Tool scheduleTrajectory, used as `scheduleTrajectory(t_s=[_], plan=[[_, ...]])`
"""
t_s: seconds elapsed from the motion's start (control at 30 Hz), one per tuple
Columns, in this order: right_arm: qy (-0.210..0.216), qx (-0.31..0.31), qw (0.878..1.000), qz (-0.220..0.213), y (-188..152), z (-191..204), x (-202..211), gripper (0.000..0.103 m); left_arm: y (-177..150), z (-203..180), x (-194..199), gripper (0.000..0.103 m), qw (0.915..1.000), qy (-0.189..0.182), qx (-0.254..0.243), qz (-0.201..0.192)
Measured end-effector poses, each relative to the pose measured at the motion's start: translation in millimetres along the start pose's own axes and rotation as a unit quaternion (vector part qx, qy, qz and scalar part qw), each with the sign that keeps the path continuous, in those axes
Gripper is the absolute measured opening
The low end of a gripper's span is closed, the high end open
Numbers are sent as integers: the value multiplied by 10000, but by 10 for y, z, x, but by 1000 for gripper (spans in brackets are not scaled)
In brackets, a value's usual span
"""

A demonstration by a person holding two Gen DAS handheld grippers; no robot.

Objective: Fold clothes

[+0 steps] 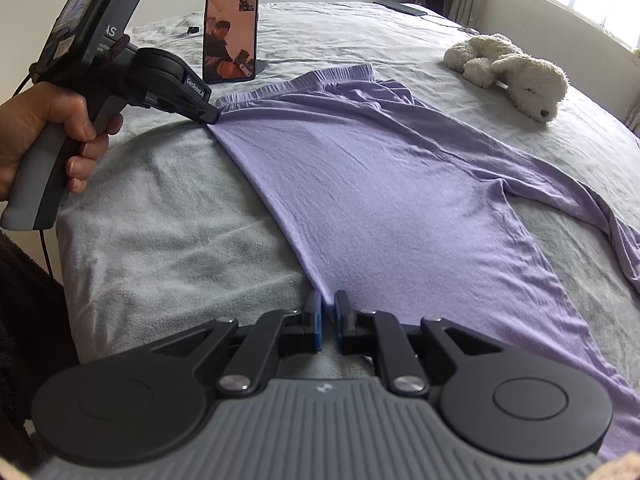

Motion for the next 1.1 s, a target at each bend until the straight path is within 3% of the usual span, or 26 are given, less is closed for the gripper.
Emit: scheduleTrajectory(t_s=[0.03, 0.07, 0.1, 0.13, 0.37, 0.47, 0.57, 0.67, 0.77, 0.97, 1.1], plan=[[-20, 24, 10000, -4, -4, 9, 21, 19, 5, -4, 19, 40, 10000, -14, -15, -33], [-35, 20, 10000, -37, -7, 11, 46, 27, 10, -12, 42, 44, 9999, -16, -41, -90], [-53, 16, 10000, -73, -13, 9, 73, 36, 15, -19, 66, 45, 9999, -19, -67, -147], [-77, 11, 9999, -113, -22, 0, 105, 38, 20, -31, 90, 45, 9997, -33, -107, -200], [-311, -265, 9991, -110, -225, -188, 272, 38, -30, -307, 384, 58, 9938, -586, -727, -599], [-395, -522, 9978, -93, -378, -322, 375, 38, -106, -475, 510, 58, 9875, -808, -1123, -752], [-509, -756, 9958, -118, -541, -445, 531, 40, -237, -694, 608, 58, 9760, -1242, -1602, -801], [-651, -1077, 9920, -135, -735, -605, 688, 40, -410, -953, 693, 58, 9590, -1750, -2091, -773], [-777, -1415, 9868, -151, -919, -766, 817, 40, -602, -1235, 800, 58, 9366, -2266, -2560, -770], [-979, -2066, 9732, -260, -1278, -1041, 1138, 41, -970, -1728, 1042, 58, 8854, -3200, -3292, -720], [-1126, -2394, 9637, -356, -1526, -1207, 1367, 41, -1233, -2019, 1206, 58, 8473, -3576, -3855, -747]])
Point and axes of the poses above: each gripper's, at about its wrist camera, not at the fingertips, and x roughly against the way its jaws point, z to its left, y to its top, the point moved 4 cm from there along -x, roughly the way its jaws point, and after that the axes turned 8 degrees about y, right-handed, at the moved point
